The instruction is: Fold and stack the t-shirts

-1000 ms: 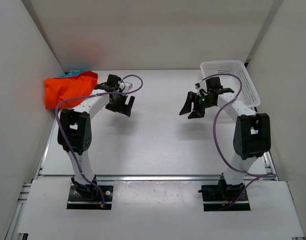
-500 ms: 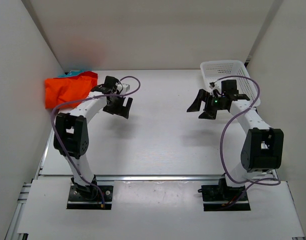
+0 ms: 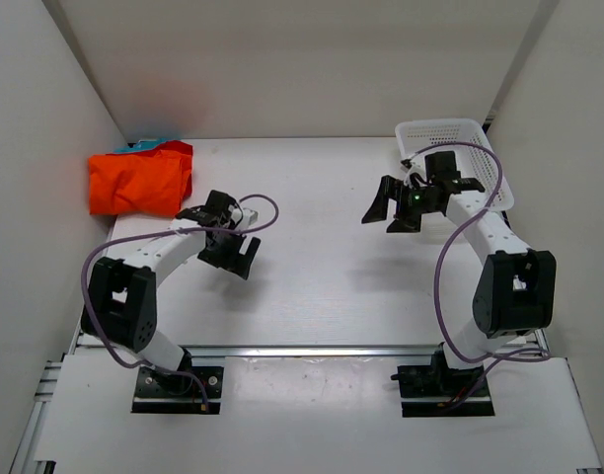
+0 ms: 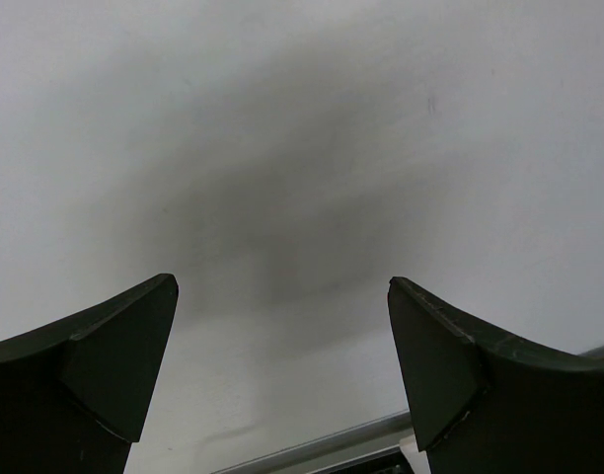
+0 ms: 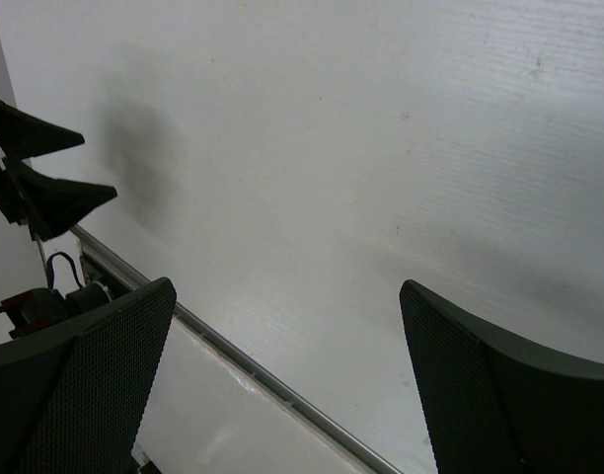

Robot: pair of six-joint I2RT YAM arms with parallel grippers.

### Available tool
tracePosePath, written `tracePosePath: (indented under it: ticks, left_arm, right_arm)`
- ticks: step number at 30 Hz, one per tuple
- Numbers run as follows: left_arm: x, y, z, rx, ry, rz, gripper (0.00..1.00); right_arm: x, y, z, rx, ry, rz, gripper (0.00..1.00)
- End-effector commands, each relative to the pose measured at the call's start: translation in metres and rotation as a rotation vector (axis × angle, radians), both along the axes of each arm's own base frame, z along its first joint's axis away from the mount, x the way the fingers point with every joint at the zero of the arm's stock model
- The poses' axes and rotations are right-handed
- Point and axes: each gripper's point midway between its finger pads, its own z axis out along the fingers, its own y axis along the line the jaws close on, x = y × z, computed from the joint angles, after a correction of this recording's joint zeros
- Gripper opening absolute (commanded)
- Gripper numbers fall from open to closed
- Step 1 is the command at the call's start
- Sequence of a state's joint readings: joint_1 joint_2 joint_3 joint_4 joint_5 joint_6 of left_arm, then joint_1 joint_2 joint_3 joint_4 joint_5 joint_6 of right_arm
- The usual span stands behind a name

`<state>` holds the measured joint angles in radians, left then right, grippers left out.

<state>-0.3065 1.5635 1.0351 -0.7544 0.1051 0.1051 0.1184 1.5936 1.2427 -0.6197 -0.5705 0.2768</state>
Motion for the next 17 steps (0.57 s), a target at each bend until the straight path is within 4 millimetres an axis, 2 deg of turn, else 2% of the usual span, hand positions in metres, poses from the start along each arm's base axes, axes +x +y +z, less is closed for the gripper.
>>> tracePosePath:
  ticks: [1,5,17]
  left_arm:
    - [-0.004,-0.004,0.016,-0.005,-0.084,-0.038,0.99]
    - [-0.006,0.001,0.015,0.015,-0.087,-0.035,0.99]
    - [-0.010,0.001,0.012,-0.001,-0.076,-0.034,0.99]
  right_arm:
    - [0.005,0.004,0.007,-0.028,-0.033,0.043,0.99]
    - [0.003,0.011,0.003,-0.028,-0.027,0.062,0.99]
    - [-0.003,0.005,0.002,-0.049,-0.047,0.052,0.99]
